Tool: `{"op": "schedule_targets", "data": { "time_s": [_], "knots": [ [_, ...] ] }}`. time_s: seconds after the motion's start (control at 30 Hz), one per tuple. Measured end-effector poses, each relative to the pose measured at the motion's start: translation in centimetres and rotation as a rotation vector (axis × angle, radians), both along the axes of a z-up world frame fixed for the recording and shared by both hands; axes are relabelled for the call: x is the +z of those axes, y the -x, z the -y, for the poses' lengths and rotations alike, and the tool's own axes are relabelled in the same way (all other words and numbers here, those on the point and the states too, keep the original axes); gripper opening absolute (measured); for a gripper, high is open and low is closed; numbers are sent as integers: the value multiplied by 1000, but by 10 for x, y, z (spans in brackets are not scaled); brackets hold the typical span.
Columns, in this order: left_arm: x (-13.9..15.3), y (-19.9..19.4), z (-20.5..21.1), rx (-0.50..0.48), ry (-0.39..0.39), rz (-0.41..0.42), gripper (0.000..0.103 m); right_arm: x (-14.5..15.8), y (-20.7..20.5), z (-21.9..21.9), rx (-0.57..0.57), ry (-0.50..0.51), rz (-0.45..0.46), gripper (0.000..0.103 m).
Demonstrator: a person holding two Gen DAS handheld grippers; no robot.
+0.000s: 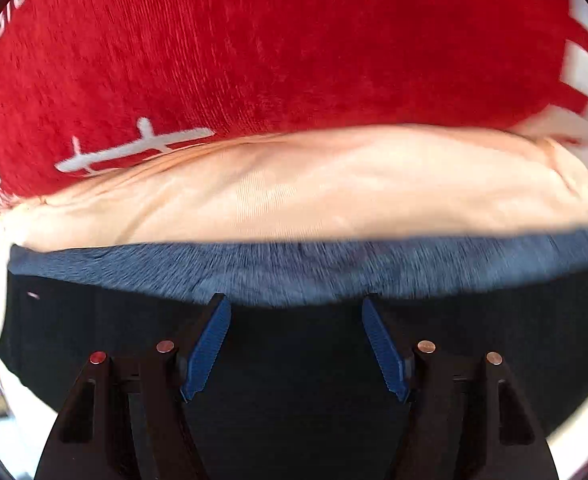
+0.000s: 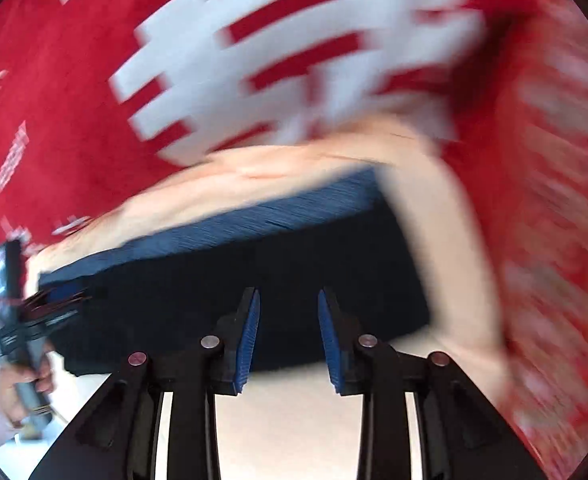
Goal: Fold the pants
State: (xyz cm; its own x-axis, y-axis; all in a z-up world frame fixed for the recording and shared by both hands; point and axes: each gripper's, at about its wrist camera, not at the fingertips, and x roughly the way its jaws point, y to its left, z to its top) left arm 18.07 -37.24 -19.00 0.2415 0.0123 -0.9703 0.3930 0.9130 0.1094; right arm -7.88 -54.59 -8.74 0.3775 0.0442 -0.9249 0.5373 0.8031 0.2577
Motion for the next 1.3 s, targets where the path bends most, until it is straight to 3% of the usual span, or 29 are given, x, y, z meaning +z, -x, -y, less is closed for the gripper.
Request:
{"op": "schedule_targets", "data": {
  "time_s": [0.07, 0.13, 0.17, 0.27, 0.37, 0.47, 0.53, 0.67, 0.8, 0.87, 1.07, 1.17, 1.3],
  "knots": [
    [-3, -11, -8, 64, 1, 62, 91, -34, -29, 5, 26, -18, -28, 33],
    [-9, -23, -18, 83, 6, 44, 91, -54, -41, 12, 23, -2, -63, 30],
    [-9, -31, -26, 92, 21, 33, 91, -54, -40, 24, 8, 31, -27, 25],
    [2, -40, -46, 102, -25, 40, 91, -51, -29, 62, -98, 114, -67, 25],
    [22, -30, -71, 88, -22, 28, 91, -46, -9, 95, -214, 13, -42, 25],
    [40, -13, -104, 67, -38, 13, 91, -30, -1, 90, -232, 2, -56, 29],
    [44, 1, -129, 67, -46, -2, 91, -23, 7, 77, -224, -77, -23, 30],
    [36, 31, -178, 100, -56, -40, 91, -18, 22, 13, -161, -285, 25, 32],
    [39, 26, -233, 113, -80, -27, 91, -22, 11, -72, -73, -468, 35, 34],
    [33, 3, -265, 118, -93, -11, 91, -36, -3, -125, -40, -581, 44, 37],
    [26, -43, -346, 139, -146, 70, 91, -93, -54, -249, 6, -732, 56, 38],
    [4, -60, -385, 148, -177, 77, 91, -108, -65, -286, -12, -722, 76, 38],
    [-10, -68, -422, 167, -40, 39, 102, -123, -80, -305, -63, -732, 93, 38]
  ]
}}
